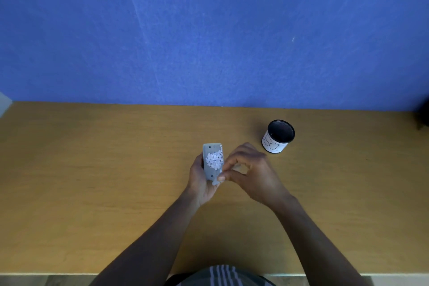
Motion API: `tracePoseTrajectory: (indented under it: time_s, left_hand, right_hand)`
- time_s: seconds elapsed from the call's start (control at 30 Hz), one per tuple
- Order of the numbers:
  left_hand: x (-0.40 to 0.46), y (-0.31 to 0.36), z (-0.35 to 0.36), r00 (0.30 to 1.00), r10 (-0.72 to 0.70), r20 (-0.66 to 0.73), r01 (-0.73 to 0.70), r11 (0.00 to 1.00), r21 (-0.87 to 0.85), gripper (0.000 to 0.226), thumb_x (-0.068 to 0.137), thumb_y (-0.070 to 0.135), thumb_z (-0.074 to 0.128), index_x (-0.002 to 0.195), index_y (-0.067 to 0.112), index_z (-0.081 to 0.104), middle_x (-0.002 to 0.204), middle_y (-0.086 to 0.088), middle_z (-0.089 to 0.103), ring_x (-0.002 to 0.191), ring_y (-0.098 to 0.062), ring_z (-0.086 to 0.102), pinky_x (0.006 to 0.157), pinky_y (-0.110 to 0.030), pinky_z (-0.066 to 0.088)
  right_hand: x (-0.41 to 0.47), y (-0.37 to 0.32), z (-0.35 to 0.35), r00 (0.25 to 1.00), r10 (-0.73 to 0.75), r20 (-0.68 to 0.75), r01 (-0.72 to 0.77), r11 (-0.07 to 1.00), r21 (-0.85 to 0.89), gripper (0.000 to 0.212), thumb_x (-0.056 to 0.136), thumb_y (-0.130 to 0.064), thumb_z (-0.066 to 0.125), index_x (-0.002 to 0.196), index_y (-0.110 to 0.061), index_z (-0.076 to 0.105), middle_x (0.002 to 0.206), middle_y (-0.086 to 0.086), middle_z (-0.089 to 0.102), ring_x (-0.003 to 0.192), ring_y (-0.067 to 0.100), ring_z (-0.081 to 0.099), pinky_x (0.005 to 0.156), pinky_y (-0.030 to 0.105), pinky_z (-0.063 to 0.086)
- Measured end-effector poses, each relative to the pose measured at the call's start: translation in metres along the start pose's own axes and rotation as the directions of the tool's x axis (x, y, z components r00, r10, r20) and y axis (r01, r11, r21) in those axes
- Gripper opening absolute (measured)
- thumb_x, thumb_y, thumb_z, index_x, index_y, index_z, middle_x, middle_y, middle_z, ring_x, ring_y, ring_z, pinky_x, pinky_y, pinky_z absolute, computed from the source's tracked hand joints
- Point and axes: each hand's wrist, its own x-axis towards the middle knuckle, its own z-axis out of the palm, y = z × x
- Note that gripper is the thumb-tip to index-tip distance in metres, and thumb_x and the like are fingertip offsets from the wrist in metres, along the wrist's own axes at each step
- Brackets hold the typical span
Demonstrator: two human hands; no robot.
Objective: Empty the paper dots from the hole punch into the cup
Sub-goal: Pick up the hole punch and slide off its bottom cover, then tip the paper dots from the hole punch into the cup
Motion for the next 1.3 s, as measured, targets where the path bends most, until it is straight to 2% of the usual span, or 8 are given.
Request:
tracePoseTrajectory:
  time_s: [0.13, 0.27, 0.57, 0.7, 0.93, 1.1, 1.17, 1.3]
  left_hand:
    - [0.003, 0.004, -0.001, 0.998, 0.056, -0.032, -0.056, 0.998, 0.011, 0.035, 0.097, 0.034, 0.035, 0.074, 0.014, 0.053, 0.067, -0.005, 0.045, 0.061, -0.019, 0.048, 0.061, -0.033, 0.040]
    - [0.007, 0.009, -0.005, 0.997, 0.027, -0.069, -0.031, 0.998, -0.061, 0.041, 0.097, 0.037, 0.037, 0.080, 0.013, 0.065, 0.072, -0.006, 0.060, 0.062, -0.017, 0.058, 0.057, -0.029, 0.051]
    - [0.010, 0.016, -0.005, 0.993, 0.014, -0.114, -0.025, 0.995, -0.097, 0.040, 0.095, 0.036, 0.039, 0.096, 0.007, 0.066, 0.078, -0.012, 0.061, 0.063, -0.023, 0.061, 0.055, -0.032, 0.055]
    - [0.010, 0.019, -0.005, 0.992, 0.000, -0.129, -0.013, 0.995, -0.104, 0.038, 0.094, 0.036, 0.040, 0.100, 0.008, 0.064, 0.080, -0.012, 0.059, 0.067, -0.022, 0.059, 0.057, -0.031, 0.055]
    - [0.012, 0.021, -0.003, 0.985, -0.021, -0.169, 0.009, 0.997, -0.073, 0.040, 0.096, 0.037, 0.038, 0.101, 0.007, 0.064, 0.082, -0.013, 0.060, 0.068, -0.023, 0.057, 0.056, -0.030, 0.054]
    - [0.017, 0.020, -0.004, 0.985, -0.037, -0.171, 0.022, 0.996, -0.089, 0.039, 0.095, 0.038, 0.040, 0.103, 0.007, 0.063, 0.083, -0.012, 0.059, 0.069, -0.023, 0.056, 0.056, -0.031, 0.054]
    - [0.019, 0.019, -0.004, 0.985, -0.036, -0.168, 0.021, 0.995, -0.093, 0.039, 0.095, 0.038, 0.040, 0.102, 0.007, 0.063, 0.082, -0.012, 0.060, 0.069, -0.023, 0.057, 0.057, -0.031, 0.054]
    - [0.023, 0.017, -0.003, 0.984, -0.036, -0.177, 0.020, 0.995, -0.095, 0.039, 0.094, 0.037, 0.040, 0.101, 0.007, 0.064, 0.082, -0.012, 0.060, 0.067, -0.023, 0.058, 0.056, -0.032, 0.054]
  right_hand:
    - [-0.022, 0.010, -0.015, 0.996, 0.015, 0.093, -0.018, 0.999, 0.031, 0.022, 0.062, -0.022, 0.089, 0.070, -0.020, 0.068, 0.077, -0.010, 0.062, 0.084, 0.008, 0.056, 0.073, 0.019, 0.045]
    - [-0.044, 0.038, -0.021, 0.980, 0.146, 0.139, -0.144, 0.989, -0.021, 0.022, 0.061, -0.023, 0.089, 0.068, -0.020, 0.068, 0.077, -0.009, 0.062, 0.087, 0.008, 0.054, 0.075, 0.017, 0.042]
    - [-0.062, 0.108, 0.007, 0.972, 0.227, -0.058, -0.233, 0.965, -0.122, 0.024, 0.063, -0.015, 0.088, 0.069, -0.021, 0.065, 0.076, -0.017, 0.058, 0.089, 0.003, 0.051, 0.075, 0.017, 0.042]
    - [-0.065, 0.140, 0.027, 0.950, 0.259, -0.175, -0.296, 0.926, -0.234, 0.023, 0.064, -0.014, 0.088, 0.069, -0.015, 0.065, 0.074, -0.004, 0.062, 0.086, 0.018, 0.053, 0.067, 0.031, 0.046]
    - [-0.067, 0.183, 0.060, 0.937, 0.334, -0.105, -0.348, 0.848, -0.399, 0.023, 0.061, -0.016, 0.087, 0.068, -0.009, 0.067, 0.075, 0.003, 0.066, 0.081, 0.027, 0.059, 0.063, 0.028, 0.039]
    - [-0.072, 0.194, 0.061, 0.930, 0.340, -0.142, -0.368, 0.840, -0.399, 0.024, 0.063, -0.025, 0.087, 0.074, -0.014, 0.069, 0.082, 0.004, 0.068, 0.084, 0.028, 0.060, 0.071, 0.036, 0.048]
    - [-0.073, 0.198, 0.056, 0.896, 0.372, -0.241, -0.438, 0.828, -0.350, 0.030, 0.070, -0.026, 0.084, 0.091, -0.013, 0.068, 0.095, 0.008, 0.068, 0.090, 0.029, 0.059, 0.074, 0.038, 0.048]
    - [-0.065, 0.203, 0.032, 0.691, 0.534, -0.488, -0.625, 0.780, -0.031, 0.052, 0.081, -0.032, 0.072, 0.124, -0.021, 0.045, 0.122, 0.007, 0.054, 0.095, 0.026, 0.057, 0.071, 0.034, 0.043]
